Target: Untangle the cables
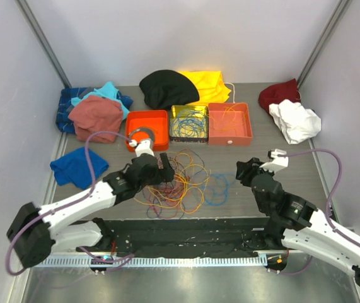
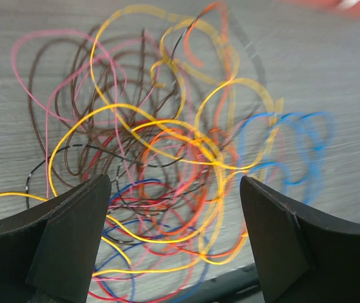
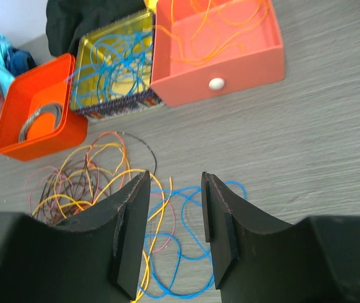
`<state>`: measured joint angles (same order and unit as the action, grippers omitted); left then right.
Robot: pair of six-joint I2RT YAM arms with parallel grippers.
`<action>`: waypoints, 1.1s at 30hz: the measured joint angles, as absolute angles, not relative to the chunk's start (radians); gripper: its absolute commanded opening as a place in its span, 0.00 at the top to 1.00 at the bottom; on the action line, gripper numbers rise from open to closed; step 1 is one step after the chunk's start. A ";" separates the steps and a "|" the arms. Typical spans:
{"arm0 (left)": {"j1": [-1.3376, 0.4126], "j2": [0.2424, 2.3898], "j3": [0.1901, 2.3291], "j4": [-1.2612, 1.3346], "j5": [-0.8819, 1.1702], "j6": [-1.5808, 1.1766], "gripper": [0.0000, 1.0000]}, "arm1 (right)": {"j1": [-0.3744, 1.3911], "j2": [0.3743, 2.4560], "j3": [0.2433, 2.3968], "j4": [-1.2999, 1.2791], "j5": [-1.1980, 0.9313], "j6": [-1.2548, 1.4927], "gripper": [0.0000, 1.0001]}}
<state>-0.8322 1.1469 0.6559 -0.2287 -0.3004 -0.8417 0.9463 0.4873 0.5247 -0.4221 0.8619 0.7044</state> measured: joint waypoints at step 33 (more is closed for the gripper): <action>-0.800 0.982 0.334 -0.205 -0.347 -1.037 0.49 | 0.946 0.654 0.525 -0.300 0.650 0.741 0.57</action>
